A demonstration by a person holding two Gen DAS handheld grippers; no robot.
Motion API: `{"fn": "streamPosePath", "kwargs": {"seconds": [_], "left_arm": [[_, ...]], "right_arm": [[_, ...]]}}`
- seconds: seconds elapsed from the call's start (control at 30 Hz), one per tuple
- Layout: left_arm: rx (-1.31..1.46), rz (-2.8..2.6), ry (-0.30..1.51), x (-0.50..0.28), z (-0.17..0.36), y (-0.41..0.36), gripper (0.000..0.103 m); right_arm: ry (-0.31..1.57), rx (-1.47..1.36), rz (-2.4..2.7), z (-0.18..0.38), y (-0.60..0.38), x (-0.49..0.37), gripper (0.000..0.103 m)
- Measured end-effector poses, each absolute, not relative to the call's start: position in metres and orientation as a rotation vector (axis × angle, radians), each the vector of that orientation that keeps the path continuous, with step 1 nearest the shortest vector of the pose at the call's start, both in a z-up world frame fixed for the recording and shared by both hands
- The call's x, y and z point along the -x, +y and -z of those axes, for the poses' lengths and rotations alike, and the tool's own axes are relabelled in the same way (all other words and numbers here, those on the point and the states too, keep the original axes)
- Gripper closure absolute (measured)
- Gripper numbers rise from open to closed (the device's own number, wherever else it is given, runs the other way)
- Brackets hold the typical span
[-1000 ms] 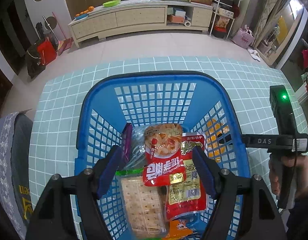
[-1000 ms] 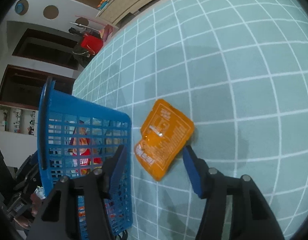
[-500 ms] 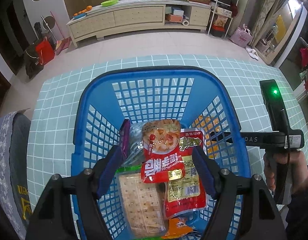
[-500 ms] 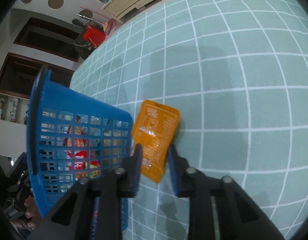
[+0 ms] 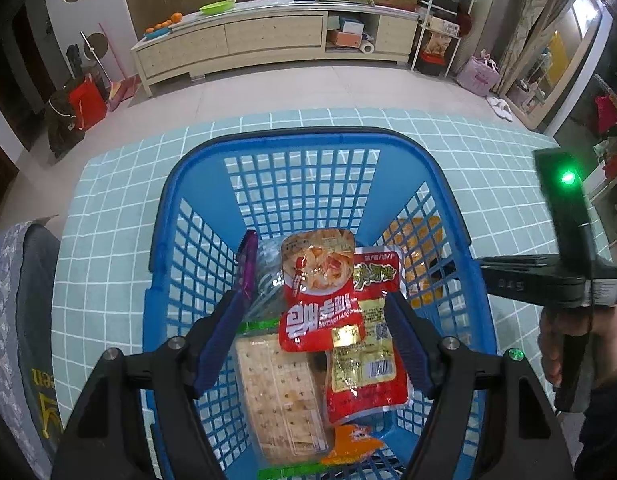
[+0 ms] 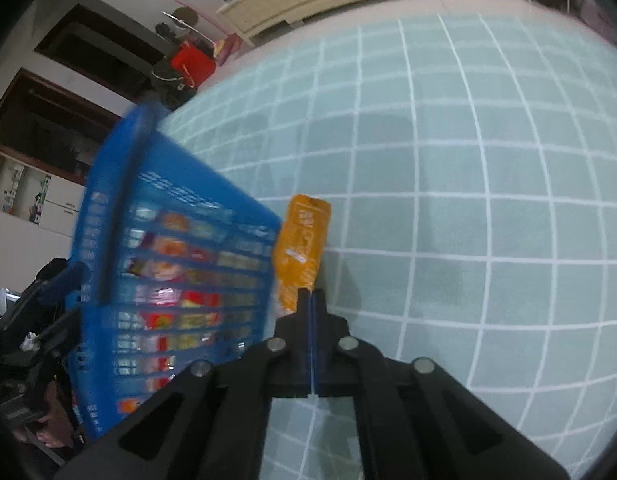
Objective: Organize snacks
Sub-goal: 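Lift the orange bag over the basket and open the right tool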
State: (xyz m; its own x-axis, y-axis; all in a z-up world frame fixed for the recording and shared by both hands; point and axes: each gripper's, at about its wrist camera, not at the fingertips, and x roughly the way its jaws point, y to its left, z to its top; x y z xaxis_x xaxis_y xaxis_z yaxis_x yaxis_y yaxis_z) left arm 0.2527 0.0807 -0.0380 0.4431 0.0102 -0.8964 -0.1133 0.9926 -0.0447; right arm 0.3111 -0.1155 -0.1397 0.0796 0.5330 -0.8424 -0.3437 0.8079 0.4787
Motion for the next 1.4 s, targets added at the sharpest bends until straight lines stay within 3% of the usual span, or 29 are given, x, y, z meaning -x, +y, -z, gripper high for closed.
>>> {"fn": "streamPosePath", "kwargs": {"seconds": [0.9,1.4], "left_arm": [[0.126,-0.035,0.981,-0.148,-0.027,0.104,0.032],[0.150,0.006,0.996,-0.146,-0.008,0.134,0.032]], "right_arm": [[1.138,-0.057,-0.604,0.002,-0.098,-0.225,0.101],[1.215,0.021,-0.609,0.027,-0.047,-0.214,0.101]]}}
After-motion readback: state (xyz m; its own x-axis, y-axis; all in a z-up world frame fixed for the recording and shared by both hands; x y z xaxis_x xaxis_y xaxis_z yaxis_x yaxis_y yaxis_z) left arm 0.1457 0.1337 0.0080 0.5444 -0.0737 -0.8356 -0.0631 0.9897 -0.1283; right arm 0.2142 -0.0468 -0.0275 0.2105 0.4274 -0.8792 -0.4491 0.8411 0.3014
